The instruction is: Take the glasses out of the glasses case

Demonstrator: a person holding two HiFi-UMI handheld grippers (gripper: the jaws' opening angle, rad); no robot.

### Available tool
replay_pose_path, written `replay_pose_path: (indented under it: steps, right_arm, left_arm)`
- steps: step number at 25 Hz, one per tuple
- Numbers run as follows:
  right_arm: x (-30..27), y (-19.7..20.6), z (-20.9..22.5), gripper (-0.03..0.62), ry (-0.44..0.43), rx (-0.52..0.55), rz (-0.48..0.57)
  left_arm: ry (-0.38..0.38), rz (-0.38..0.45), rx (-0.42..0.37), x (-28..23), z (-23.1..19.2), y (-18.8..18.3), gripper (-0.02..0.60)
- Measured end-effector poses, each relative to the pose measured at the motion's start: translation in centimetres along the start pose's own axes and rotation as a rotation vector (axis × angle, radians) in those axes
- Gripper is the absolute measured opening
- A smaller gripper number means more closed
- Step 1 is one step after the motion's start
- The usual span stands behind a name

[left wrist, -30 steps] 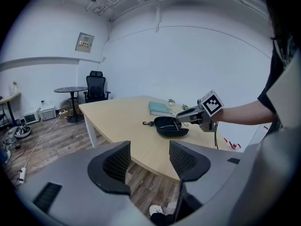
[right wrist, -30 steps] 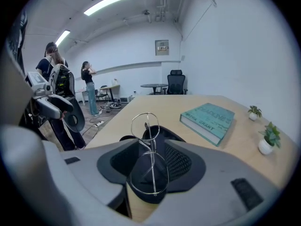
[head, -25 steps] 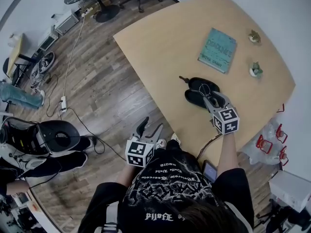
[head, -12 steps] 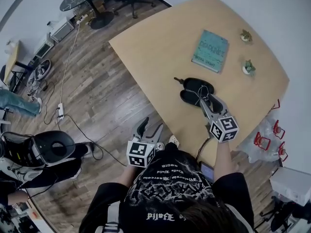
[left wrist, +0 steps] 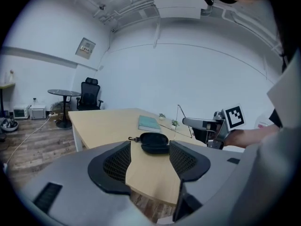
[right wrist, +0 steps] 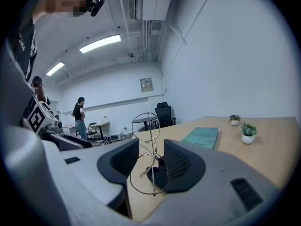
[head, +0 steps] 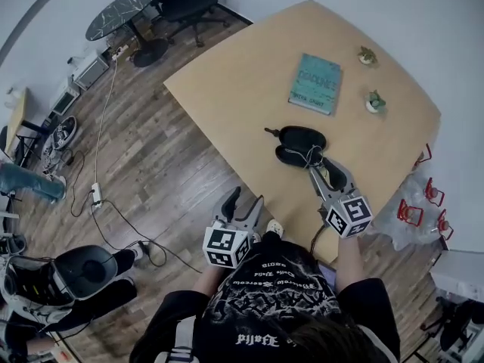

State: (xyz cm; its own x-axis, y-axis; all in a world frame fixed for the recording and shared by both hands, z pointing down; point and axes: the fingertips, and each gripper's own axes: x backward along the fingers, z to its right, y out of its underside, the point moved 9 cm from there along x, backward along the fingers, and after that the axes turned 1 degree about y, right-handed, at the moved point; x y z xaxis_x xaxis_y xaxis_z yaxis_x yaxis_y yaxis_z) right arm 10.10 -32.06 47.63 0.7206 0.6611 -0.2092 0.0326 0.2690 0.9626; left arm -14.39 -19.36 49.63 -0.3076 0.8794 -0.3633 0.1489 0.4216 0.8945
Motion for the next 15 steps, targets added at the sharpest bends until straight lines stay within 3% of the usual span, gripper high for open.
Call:
replay_pose_path:
  steps: [3,8,15]
  right_arm:
    - [1.4,-0.2,-0.9,0.172,0.013,-0.01,0.021]
    - [4.3,-0.1,-1.8,0.17,0.065,-0.033,0.056]
    - [7.4,1.5,-4.7,0.17,0.135,-0.069,0.068]
  left_arm:
    - [0.047,-0.003,-0.045,0.1,0.9,0.0,0.262]
    - [0.108,0.037,-0.051,0.2,2.1,-0.6,0.258]
    - [0.102,0.049,-0.095,0.7,2.1,-0.7,0.141]
